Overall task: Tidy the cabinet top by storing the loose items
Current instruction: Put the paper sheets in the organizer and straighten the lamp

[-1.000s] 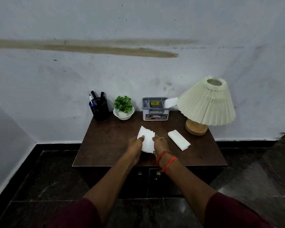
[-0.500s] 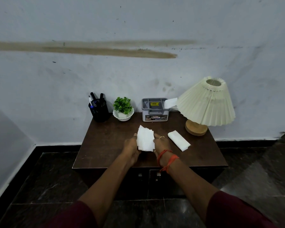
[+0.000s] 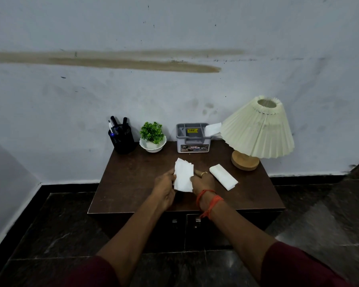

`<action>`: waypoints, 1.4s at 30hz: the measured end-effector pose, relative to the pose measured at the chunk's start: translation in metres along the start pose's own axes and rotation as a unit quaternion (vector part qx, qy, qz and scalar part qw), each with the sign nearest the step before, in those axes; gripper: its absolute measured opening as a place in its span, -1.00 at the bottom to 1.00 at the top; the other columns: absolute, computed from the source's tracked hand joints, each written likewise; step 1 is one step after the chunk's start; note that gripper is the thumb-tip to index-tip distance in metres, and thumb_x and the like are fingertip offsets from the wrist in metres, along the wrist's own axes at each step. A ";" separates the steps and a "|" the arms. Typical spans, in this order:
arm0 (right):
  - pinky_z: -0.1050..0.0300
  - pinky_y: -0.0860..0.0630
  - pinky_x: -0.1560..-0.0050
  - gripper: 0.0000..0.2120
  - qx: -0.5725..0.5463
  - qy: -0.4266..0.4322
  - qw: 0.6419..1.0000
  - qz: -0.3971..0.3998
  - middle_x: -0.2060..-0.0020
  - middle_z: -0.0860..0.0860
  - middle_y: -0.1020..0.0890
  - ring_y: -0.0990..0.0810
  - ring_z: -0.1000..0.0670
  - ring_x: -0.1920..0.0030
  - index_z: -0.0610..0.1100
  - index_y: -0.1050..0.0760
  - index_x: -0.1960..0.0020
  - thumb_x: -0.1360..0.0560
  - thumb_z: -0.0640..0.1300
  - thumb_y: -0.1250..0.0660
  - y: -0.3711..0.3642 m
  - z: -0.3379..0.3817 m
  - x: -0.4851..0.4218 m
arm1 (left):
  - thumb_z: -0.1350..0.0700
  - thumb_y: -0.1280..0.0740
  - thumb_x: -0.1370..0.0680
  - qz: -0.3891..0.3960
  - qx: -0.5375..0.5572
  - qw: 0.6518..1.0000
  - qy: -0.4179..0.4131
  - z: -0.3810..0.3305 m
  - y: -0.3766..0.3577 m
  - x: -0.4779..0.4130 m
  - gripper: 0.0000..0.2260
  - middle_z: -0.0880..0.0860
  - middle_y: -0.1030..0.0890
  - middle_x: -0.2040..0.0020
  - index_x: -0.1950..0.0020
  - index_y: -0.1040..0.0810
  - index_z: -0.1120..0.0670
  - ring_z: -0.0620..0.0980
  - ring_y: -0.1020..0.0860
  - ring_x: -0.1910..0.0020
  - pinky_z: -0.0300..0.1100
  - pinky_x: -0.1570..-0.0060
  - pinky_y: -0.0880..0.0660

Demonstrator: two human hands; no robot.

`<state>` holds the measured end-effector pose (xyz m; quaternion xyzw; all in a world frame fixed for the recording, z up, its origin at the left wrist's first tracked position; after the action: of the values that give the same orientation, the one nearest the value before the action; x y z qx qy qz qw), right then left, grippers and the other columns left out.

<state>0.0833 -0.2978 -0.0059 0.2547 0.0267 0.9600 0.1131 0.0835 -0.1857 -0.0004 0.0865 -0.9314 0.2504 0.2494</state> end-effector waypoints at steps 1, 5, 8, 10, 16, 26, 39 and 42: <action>0.21 -0.52 0.02 -0.57 -0.006 0.018 1.000 -0.019 -0.20 -0.20 -0.57 -0.58 -0.17 -0.16 -0.30 -0.43 -0.30 -0.44 -0.31 -0.22 0.004 0.003 0.000 | 0.37 -0.08 -0.60 0.003 -0.016 1.000 -0.006 -0.002 0.000 0.000 -0.63 0.22 -0.55 -0.28 -0.38 -0.44 0.26 0.03 -0.63 0.13 -0.20 0.31 -0.63; 0.15 -0.54 -0.13 -0.63 -0.002 0.074 0.996 -0.053 -0.11 -0.16 -0.64 -0.62 -0.13 -0.07 -0.27 -0.52 -0.23 -0.44 -0.39 -0.22 0.014 0.014 0.001 | 0.24 -0.20 -0.62 -0.009 -0.064 0.997 -0.029 -0.010 0.003 -0.005 -0.72 0.22 -0.59 -0.22 -0.29 -0.51 0.27 0.10 -0.61 0.04 -0.09 0.24 -0.62; 0.07 -0.48 -0.26 -0.59 0.004 0.092 0.995 -0.038 -0.12 -0.22 -0.63 -0.60 -0.13 -0.15 -0.30 -0.48 -0.28 -0.45 -0.42 -0.22 0.015 0.021 -0.006 | 0.14 -0.28 -0.60 -0.003 -0.092 0.995 -0.023 -0.016 0.003 -0.007 -0.74 0.21 -0.61 -0.17 -0.23 -0.54 0.24 0.14 -0.61 -0.02 0.01 0.10 -0.59; 0.12 -0.47 -0.25 -0.60 0.023 0.106 0.993 -0.038 -0.10 -0.19 -0.65 -0.60 -0.08 -0.11 -0.25 -0.51 -0.27 -0.44 -0.39 -0.24 0.016 0.028 -0.010 | 0.12 -0.33 -0.57 0.013 -0.120 0.992 -0.026 -0.020 0.000 -0.007 -0.80 0.19 -0.64 -0.07 -0.12 -0.58 0.21 0.10 -0.63 0.09 0.01 0.08 -0.58; -0.03 -0.51 -0.26 -0.63 0.045 0.153 0.987 -0.019 -0.07 -0.16 -0.67 -0.63 -0.08 -0.12 -0.20 -0.57 -0.19 -0.41 -0.38 -0.29 0.011 0.053 -0.018 | 0.21 -0.46 -0.46 -0.009 -0.193 0.979 -0.070 -0.033 -0.005 -0.018 -0.68 0.24 -0.66 -0.06 -0.18 -0.59 0.30 0.11 -0.65 0.12 -0.07 0.16 -0.63; 0.23 -0.44 -0.26 -0.63 0.074 0.242 0.964 -0.080 -0.13 -0.04 -0.66 -0.62 0.03 -0.14 -0.12 -0.57 -0.23 -0.44 -0.29 -0.31 0.019 0.084 -0.011 | 0.16 -0.53 -0.37 -0.116 -0.279 0.931 -0.206 -0.082 -0.022 -0.044 -0.68 0.17 -0.70 -0.02 -0.09 -0.66 0.21 0.13 -0.67 0.05 0.10 -0.03 -0.61; 0.20 -0.45 0.21 -0.68 -0.054 0.174 0.982 0.049 0.19 0.05 -0.60 -0.56 0.04 0.11 -0.10 -0.58 -0.08 -0.37 -0.06 -0.28 -0.003 0.142 -0.044 | 0.14 -0.47 -0.40 -0.095 -0.324 0.886 -0.319 -0.129 -0.059 -0.064 -0.76 0.12 -0.72 0.05 -0.03 -0.68 0.17 0.03 -0.69 0.10 0.01 0.02 -0.63; 0.14 -0.47 0.18 -0.72 -0.103 0.137 0.981 0.086 0.04 -0.04 -0.56 -0.53 0.01 0.00 -0.20 -0.51 -0.21 -0.56 -0.13 -0.21 -0.009 0.154 -0.053 | 0.09 -0.47 -0.35 -0.057 -0.313 0.894 -0.315 -0.131 -0.067 -0.076 -0.75 0.14 -0.72 0.12 0.03 -0.69 0.17 0.07 -0.70 0.12 0.13 0.07 -0.64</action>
<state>0.2063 -0.3020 0.1016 0.1094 -0.0791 0.9895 0.0508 0.2232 -0.1741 0.0877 0.1313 -0.9849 -0.1088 -0.0288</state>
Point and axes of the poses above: each hand's wrist, its own x-axis away from the middle knuckle, its own y-axis out of the back of the hand, z = x × y, the point moved 5 cm from there along -x, towards the middle knuckle
